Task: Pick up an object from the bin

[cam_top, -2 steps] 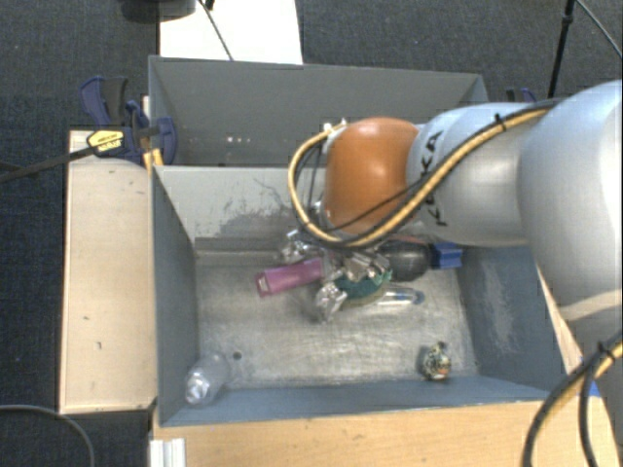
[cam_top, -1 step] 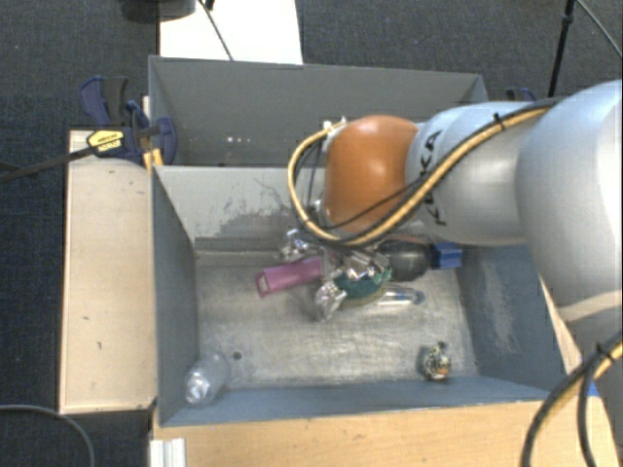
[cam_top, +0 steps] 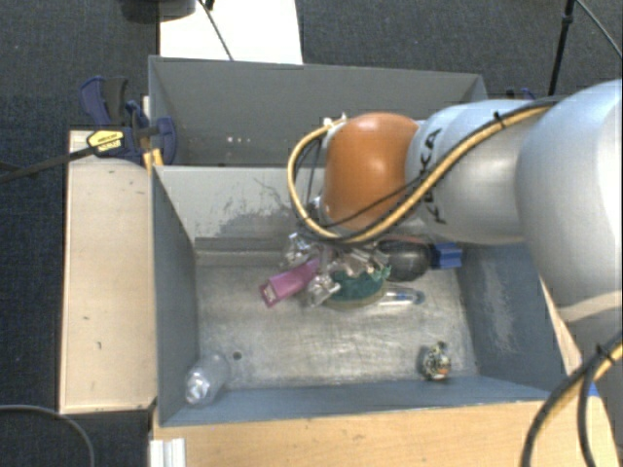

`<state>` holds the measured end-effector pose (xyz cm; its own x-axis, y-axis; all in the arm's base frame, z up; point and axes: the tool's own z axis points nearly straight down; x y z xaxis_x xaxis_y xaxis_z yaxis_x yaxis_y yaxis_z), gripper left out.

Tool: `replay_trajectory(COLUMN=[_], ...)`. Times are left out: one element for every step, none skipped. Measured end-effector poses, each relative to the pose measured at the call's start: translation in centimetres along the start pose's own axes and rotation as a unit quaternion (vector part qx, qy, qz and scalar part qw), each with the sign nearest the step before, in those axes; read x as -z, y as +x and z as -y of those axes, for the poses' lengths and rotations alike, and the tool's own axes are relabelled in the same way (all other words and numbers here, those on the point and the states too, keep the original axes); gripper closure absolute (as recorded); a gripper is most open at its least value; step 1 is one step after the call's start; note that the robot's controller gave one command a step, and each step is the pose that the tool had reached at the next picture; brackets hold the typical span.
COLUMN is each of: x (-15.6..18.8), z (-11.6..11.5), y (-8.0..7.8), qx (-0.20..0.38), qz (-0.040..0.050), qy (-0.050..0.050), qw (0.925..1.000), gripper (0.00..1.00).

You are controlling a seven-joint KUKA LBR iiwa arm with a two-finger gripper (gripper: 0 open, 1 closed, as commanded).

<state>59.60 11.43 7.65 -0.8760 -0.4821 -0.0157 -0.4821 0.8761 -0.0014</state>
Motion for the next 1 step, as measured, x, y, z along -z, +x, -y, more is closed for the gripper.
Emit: replay_trajectory(x=[7.22], z=[0.06], y=[-0.34], qx=[-0.004], qz=[-0.0030], qy=[0.001], qw=[1.0000], gripper=[1.00])
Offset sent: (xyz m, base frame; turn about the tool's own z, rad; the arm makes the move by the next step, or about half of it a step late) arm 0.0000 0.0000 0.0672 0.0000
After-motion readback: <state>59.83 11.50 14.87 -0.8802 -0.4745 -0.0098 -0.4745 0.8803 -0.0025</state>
